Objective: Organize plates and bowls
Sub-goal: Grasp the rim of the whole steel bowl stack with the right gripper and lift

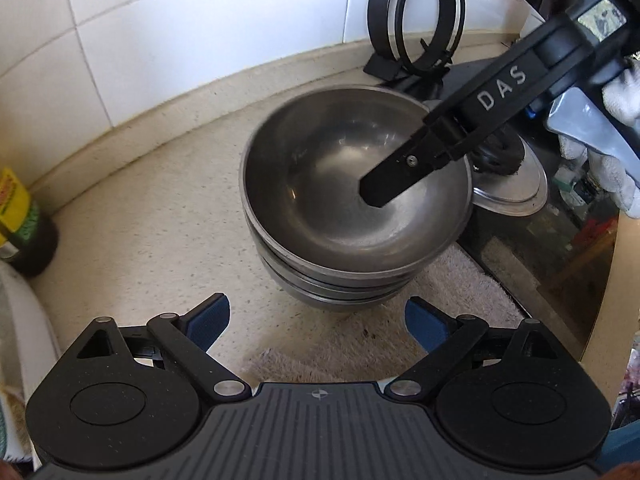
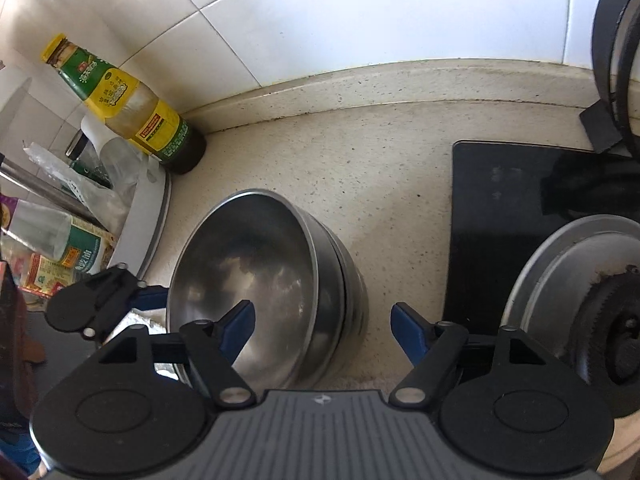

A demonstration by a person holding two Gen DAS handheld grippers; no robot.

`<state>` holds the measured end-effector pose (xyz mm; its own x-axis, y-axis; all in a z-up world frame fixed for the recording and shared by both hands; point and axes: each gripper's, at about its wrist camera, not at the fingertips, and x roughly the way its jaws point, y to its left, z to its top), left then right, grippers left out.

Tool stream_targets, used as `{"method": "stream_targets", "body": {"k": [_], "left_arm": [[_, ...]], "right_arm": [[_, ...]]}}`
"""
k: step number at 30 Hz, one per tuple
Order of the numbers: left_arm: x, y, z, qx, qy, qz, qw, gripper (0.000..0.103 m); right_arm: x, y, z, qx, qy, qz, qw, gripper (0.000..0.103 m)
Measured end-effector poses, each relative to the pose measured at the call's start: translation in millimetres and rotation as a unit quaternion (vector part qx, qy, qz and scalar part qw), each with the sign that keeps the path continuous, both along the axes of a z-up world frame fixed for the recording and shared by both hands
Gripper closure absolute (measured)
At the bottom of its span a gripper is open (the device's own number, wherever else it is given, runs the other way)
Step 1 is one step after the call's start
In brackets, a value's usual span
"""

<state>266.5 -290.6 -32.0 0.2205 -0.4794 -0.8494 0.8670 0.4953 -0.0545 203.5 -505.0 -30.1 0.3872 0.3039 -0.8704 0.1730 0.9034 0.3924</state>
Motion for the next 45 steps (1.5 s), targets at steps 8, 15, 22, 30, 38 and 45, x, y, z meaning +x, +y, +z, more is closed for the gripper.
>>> {"method": "stream_targets", "body": {"k": [8,15,22,30,38,45], "left_arm": [[7.9,-13.8,-15.9,-0.006,0.020,-0.026,0.9995,0.005],[14.3,-26.7,-28.6,-0.005,0.029,-0.045,0.9986,0.001],[19.9,-43.1,-41.9,0.012,0.015,-0.056,0.9982,0.000],[21.4,-52.0,-46.2,0.013,-0.004,-0.057,0.9983,0.001],[18.5,-57.3,-38.7,0.001,-0.033,-0.042,0.9986,0.002],[0.5,-61.2,-35.6,0.006,-0.049,-0.034,0.9982,0.001]], "right_arm": [[13.6,-1.4,-17.9,0.027,0.015,0.011,0.999,0.024],[22.3,-4.8,-30.6,0.066,0.012,0.021,0.998,0.022],[26.4,-13.1,-40.0,0.090,0.003,0.021,0.996,0.020],[28.8,-18.3,-42.6,0.098,-0.014,0.003,0.995,0.019],[30.4,-19.1,-41.7,0.099,-0.023,0.004,0.995,0.019],[31.5,-17.0,-41.0,0.094,-0.027,0.012,0.995,0.020]]}}
